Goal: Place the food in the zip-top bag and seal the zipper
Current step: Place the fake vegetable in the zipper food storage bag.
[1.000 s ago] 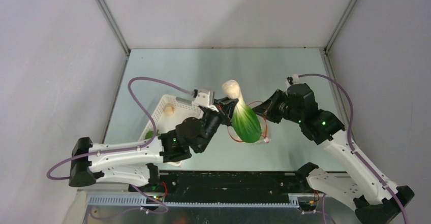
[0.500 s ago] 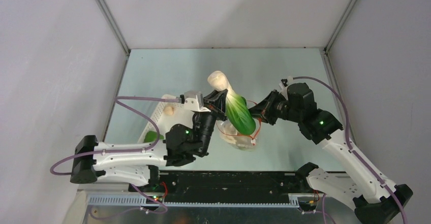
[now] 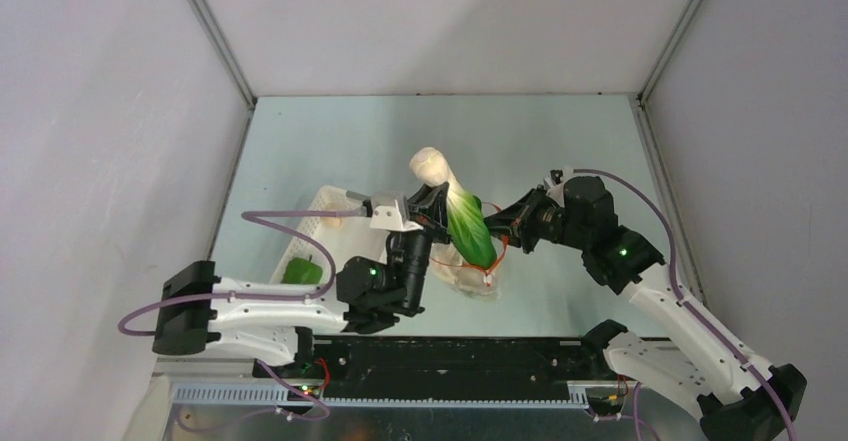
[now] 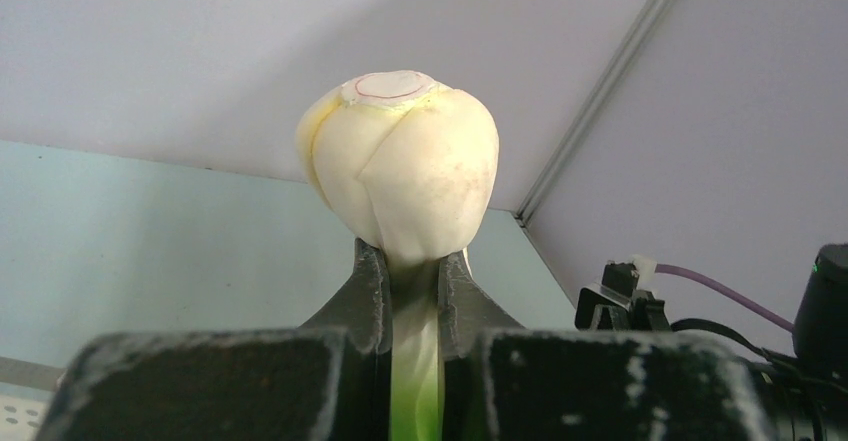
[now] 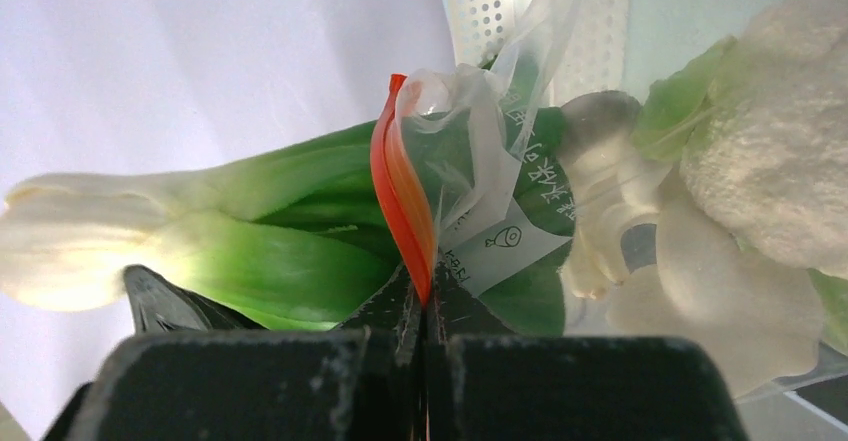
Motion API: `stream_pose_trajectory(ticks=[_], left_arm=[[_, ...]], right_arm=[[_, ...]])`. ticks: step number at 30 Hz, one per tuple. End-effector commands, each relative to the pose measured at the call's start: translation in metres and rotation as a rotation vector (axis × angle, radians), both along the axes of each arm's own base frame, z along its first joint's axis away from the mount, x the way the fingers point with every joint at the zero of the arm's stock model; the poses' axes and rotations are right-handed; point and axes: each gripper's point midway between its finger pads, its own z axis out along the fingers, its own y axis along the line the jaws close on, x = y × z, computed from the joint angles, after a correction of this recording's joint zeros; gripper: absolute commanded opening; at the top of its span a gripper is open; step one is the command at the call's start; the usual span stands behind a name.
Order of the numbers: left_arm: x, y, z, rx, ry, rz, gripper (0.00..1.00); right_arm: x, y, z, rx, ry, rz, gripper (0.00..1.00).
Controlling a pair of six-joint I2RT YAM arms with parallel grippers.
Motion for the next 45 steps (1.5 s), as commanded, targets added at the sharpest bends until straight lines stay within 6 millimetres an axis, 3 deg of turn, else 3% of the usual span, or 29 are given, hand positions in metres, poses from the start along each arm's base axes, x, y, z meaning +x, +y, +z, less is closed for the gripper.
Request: stream_pose_trajectory(ticks=[1,8,12,18,23,29,33,36,37,38,39,40,41,42,45], left_arm=[[-0.014,0.0,0.0,0.003,-0.039,0.022,0.0],[-0.029,-0.015,-0.018,0.08,-0.015,-0.034,0.0],[-0.036,-0.025,-0.034,0.04,0.038,-0.14,0.0],[-0.034,-0.031,-0.054,0.068,0.077,-0.118,0.0],[-0.035,-0.036,-0.054,0.049,0.094,-0.125,0.0],[-0.049,-0.042,-0.037,0.015,0.1,-0.3,0.0],[-0.054,-0.03,-0.033,-0.009,0.088,-0.349,0.0],[-0.05,-0.028,-0.036,-0.011,0.096,-0.332,0.0],[-0.049,-0.028,-0.037,-0.01,0.098,-0.327,0.0],[-0.048,-0.028,-0.037,-0.01,0.099,-0.322,0.0],[-0.048,-0.029,-0.037,-0.01,0.099,-0.321,0.0],[-0.046,-0.028,-0.037,-0.01,0.1,-0.314,0.0],[-0.044,-0.027,-0.038,-0.008,0.101,-0.306,0.0],[-0.042,-0.026,-0.038,-0.009,0.103,-0.3,0.0],[-0.036,-0.022,-0.04,-0.03,0.11,-0.288,0.0]], right_arm=[[-0.004,0.004,0.06,0.202,-0.094,0.003,0.0],[-0.002,-0.001,0.065,0.223,-0.101,-0.029,0.0],[-0.002,0.0,0.069,0.247,-0.099,-0.024,0.0],[0.001,0.001,0.085,0.319,-0.11,-0.035,0.0],[0.002,0.001,0.09,0.339,-0.113,-0.045,0.0],[0.01,0.002,0.071,0.253,-0.146,-0.044,0.0],[0.014,0.005,0.052,0.143,-0.173,-0.014,0.0],[0.012,0.006,0.047,-0.079,-0.298,0.044,0.0],[0.015,0.004,0.067,-0.122,-0.368,0.037,0.0],[0.009,0.004,0.043,-0.266,-0.375,0.118,0.0],[0.006,0.005,0.061,-0.302,-0.442,0.141,0.0],[0.003,0.001,0.038,-0.433,-0.452,0.223,0.0],[0.0,0.0,0.046,-0.483,-0.497,0.248,0.0],[-0.004,-0.007,0.026,-0.598,-0.495,0.325,0.0],[-0.007,-0.012,0.01,-0.757,-0.553,0.414,0.0]])
